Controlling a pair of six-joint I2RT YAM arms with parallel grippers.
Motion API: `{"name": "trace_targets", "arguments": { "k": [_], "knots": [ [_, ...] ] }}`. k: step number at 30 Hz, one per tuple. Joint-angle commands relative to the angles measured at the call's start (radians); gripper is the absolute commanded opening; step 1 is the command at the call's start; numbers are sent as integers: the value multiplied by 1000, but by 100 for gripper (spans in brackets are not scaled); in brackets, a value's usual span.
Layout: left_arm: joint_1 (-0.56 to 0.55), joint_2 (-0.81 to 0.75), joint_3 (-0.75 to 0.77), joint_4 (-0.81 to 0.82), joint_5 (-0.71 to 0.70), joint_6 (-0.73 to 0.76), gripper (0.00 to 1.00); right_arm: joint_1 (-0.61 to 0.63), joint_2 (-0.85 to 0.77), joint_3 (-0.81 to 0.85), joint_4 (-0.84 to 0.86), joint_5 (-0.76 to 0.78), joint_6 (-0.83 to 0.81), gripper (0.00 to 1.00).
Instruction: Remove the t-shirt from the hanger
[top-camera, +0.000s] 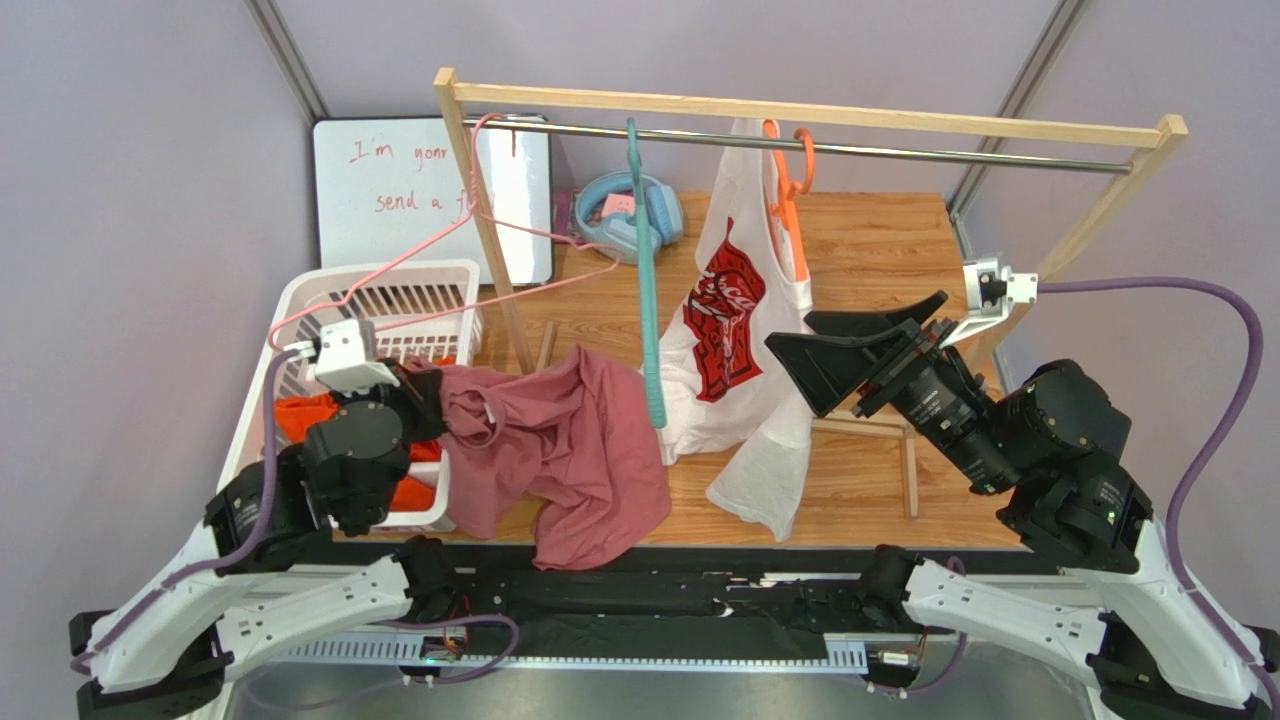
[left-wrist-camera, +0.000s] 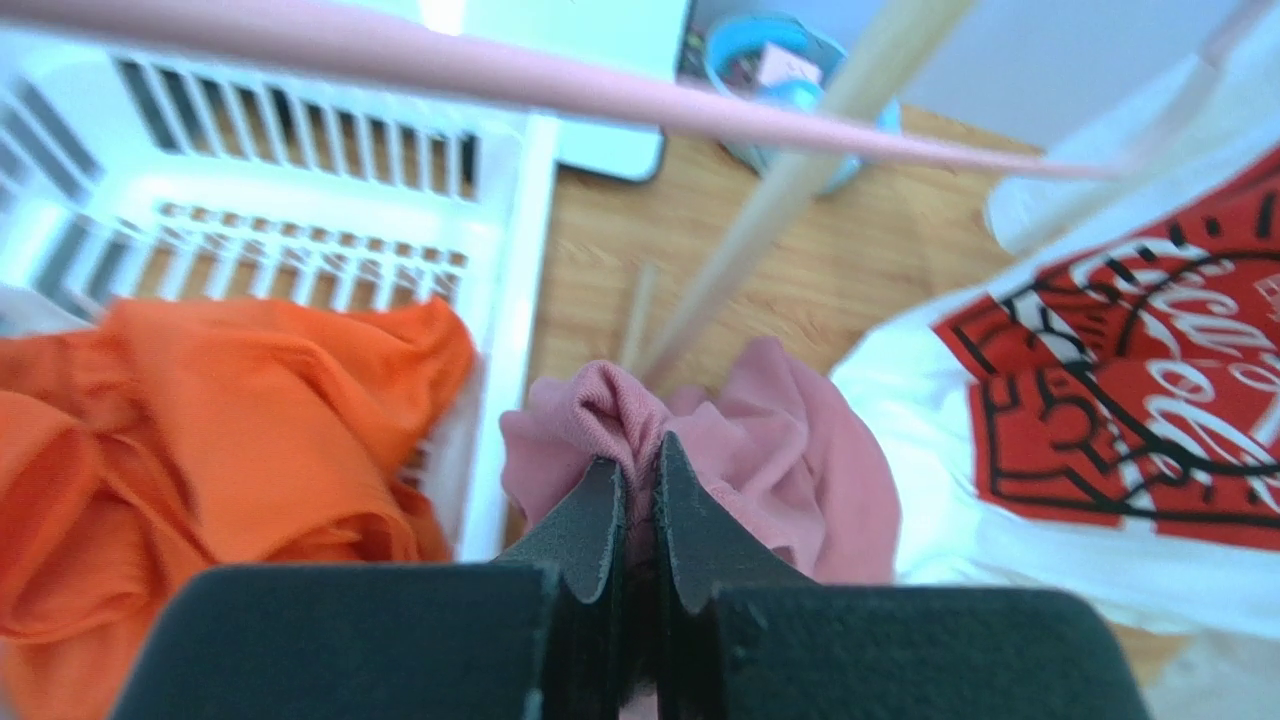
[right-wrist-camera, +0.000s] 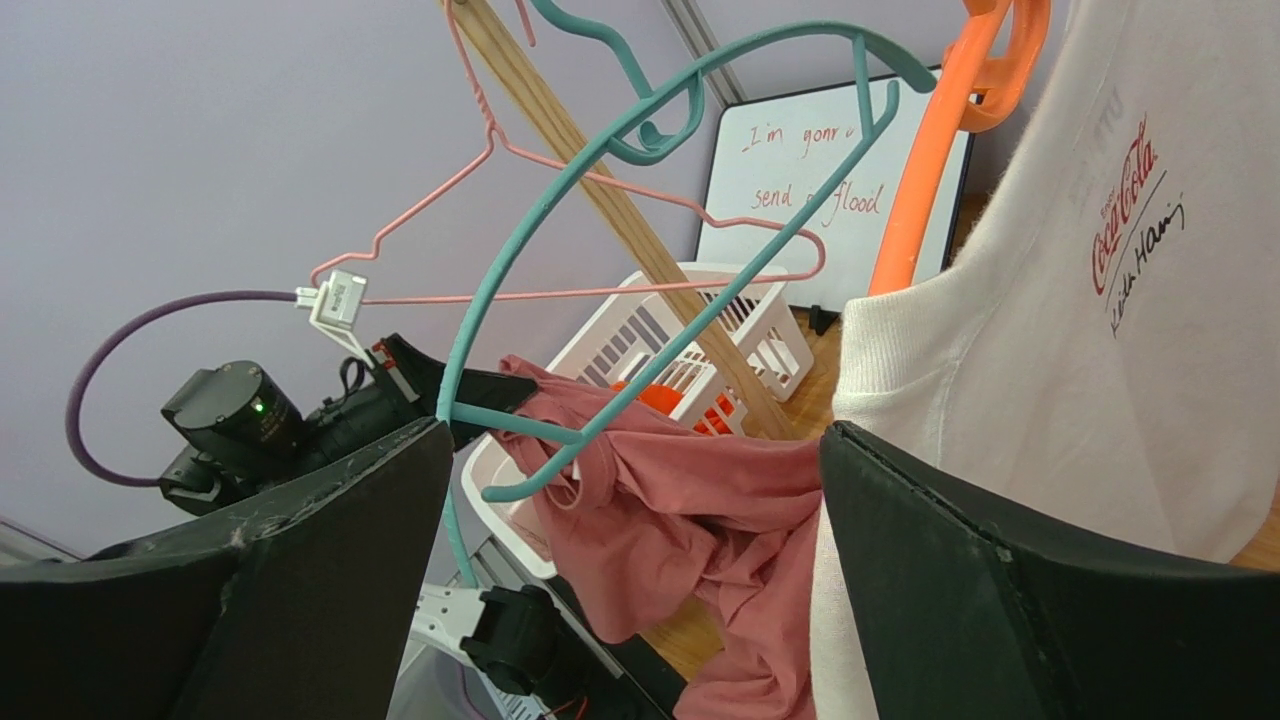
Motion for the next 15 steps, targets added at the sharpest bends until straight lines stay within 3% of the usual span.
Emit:
{"name": "trace_targets", "arguments": {
  "k": [1,3,7,11,15],
  "knots": [
    [38,-32,53,49,-120,251,0,-3,-1,21,36,8,-20,100],
    [40,-37,73,75,-151,332,0,-3,2,21,36,9,-21,100],
    [40,-40,112,39,-202,337,0,-3,-2,21,34,14,-20,100],
    [40,-74,-4,61,6,210,0,-3,-2,16,36,18,-20,100],
    [40,-52,-97,25,91,60,0,-3,-1,7,37,28,-21,100]
  ]
}}
